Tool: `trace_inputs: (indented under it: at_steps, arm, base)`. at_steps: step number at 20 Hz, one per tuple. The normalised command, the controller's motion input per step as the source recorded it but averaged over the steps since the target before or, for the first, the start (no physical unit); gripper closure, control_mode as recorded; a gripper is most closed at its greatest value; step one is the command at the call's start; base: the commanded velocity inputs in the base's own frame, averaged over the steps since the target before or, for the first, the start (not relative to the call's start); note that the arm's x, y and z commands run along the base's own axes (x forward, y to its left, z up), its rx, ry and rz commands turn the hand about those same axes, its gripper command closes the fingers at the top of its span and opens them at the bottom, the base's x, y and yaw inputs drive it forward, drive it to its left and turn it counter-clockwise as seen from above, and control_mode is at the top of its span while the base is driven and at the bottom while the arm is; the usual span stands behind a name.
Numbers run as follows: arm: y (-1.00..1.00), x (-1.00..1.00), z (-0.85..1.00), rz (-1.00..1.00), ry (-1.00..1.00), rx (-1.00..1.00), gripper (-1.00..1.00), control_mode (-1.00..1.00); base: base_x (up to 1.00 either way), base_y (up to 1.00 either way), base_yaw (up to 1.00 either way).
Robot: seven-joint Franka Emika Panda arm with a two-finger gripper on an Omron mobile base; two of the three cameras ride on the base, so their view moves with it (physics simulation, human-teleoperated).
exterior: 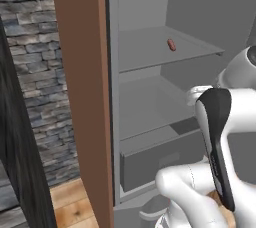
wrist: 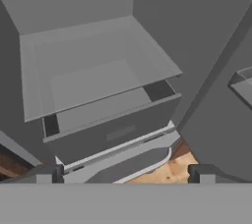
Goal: Move the hot dog bun to the plate on the dining table and place the condiment next to that plate. Then navigate to the fridge and take the sausage and place it on the plate as well.
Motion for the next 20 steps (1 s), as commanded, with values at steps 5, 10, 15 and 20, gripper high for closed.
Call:
trace_inputs:
  at_steps: [5, 10, 15, 20]
  arm:
    - [-0.14, 0.87, 0.56, -0.01, -0.02, 0.00, -1.00, -1.00]
    - [-0.07, 0.91, 0.44, 0.00, -0.03, 0.00, -1.00, -1.00]
    - [-0.02, 0.78, 0.07, 0.00, -0.02, 0.00, -1.00, -1.00]
    - [-0.14, 0.63, 0.00, 0.00, -0.01, 0.00, -1.00, -1.00]
  base:
    - [0.00, 0.00, 0.00]
    - [0.00, 0.00, 0.00]
    - [0.00, 0.00, 0.00]
    - [0.00, 0.00, 0.00]
